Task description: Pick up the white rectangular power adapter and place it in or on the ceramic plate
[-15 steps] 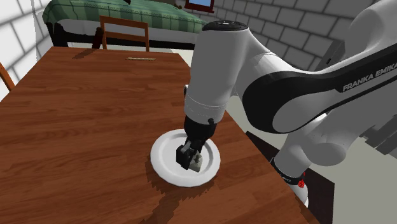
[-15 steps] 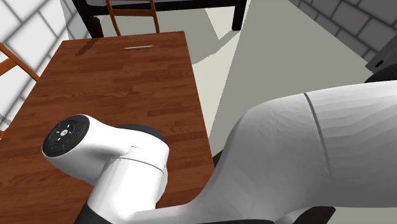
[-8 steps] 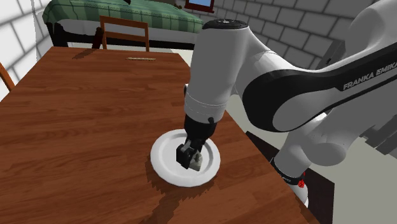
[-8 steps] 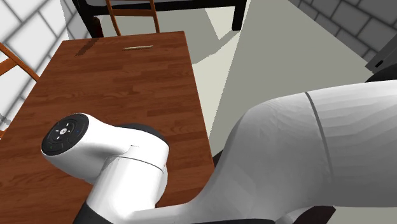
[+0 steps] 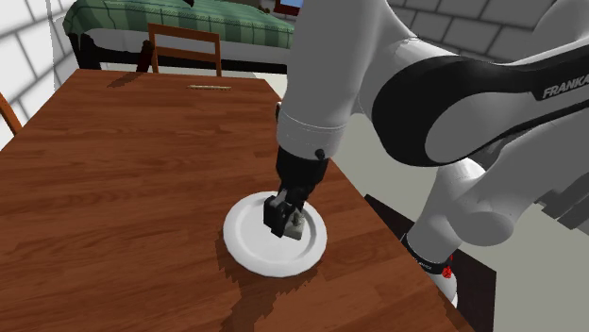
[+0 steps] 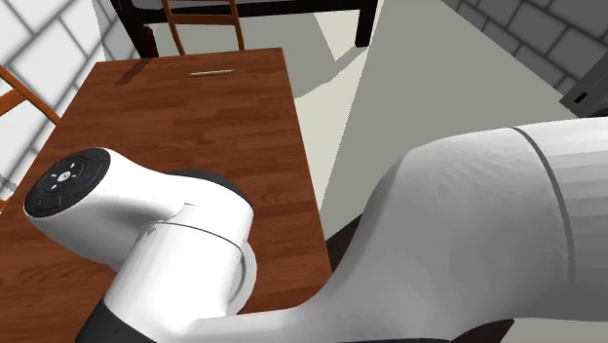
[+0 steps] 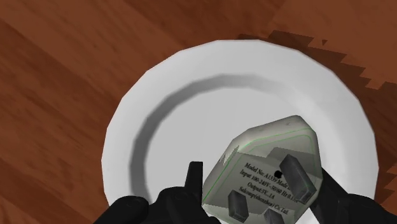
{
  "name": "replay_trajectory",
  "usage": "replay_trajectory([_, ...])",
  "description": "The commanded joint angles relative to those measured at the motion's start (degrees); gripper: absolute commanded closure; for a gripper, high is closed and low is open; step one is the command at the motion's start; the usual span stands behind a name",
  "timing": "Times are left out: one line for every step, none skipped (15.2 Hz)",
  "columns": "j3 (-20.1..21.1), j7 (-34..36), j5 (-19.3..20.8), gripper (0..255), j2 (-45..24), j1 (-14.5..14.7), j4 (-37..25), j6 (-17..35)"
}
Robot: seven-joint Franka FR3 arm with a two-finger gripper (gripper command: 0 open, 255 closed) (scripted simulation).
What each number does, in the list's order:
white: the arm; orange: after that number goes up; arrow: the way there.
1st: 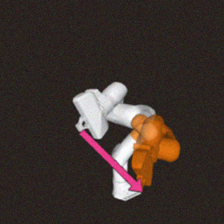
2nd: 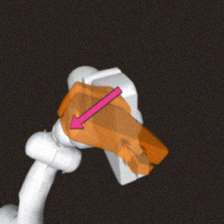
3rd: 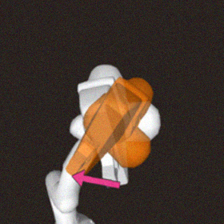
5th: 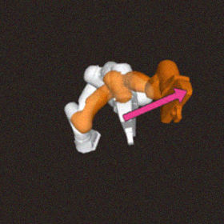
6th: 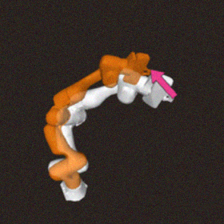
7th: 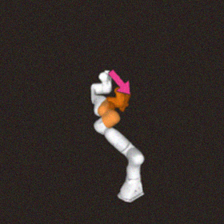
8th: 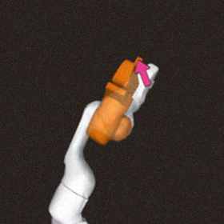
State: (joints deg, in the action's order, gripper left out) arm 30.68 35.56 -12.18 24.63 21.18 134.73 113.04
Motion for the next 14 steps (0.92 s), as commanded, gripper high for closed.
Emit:
replay_trajectory([-0.35,-0.07,0.02,255,0.52,0.02,-1.15,-1.67])
replay_trajectory([-0.51,-0.09,0.06,255,0.7,0.01,-1.78,-2.48])
replay_trajectory([-0.67,-0.11,0.11,255,0.85,-0.01,-2.43,-3.27])
replay_trajectory([-0.82,-0.13,0.16,255,1.0,-0.03,-3.08,-4.07])
replay_trajectory([-0.97,-0.14,0.21,255,1.13,-0.06,-3.74,-4.86])
replay_trajectory([-1.12,-0.15,0.27,255,1.24,-0.08,-4.42,-5.65])
replay_trajectory([-1.19,-0.16,0.3,255,1.29,-0.1,-4.75,-6.03])
replay_trajectory([-1.66,-1.0,1.04,255,0.05,-0.84,-5.25,-5.43])
replay_trajectory([-2.12,-1.81,1.78,255,-1.24,-1.57,-5.8,-4.85])
replay_trajectory([-2.44,-2.38,2.31,255,-2.19,-2.1,-6.25,-4.45])
replay_trajectory([-2.31,-2.35,2.28,255,-2.32,-2.08,-5.59,-3.67])
replay_trajectory([-2.19,-2.33,2.26,255,-2.46,-2.06,-4.93,-2.88])
replay_trajectory([-2.06,-2.3,2.24,255,-2.62,-2.04,-4.29,-2.08])
replay_trajectory([-1.92,-2.27,2.22,255,-2.79,-2.03,-3.66,-1.29])
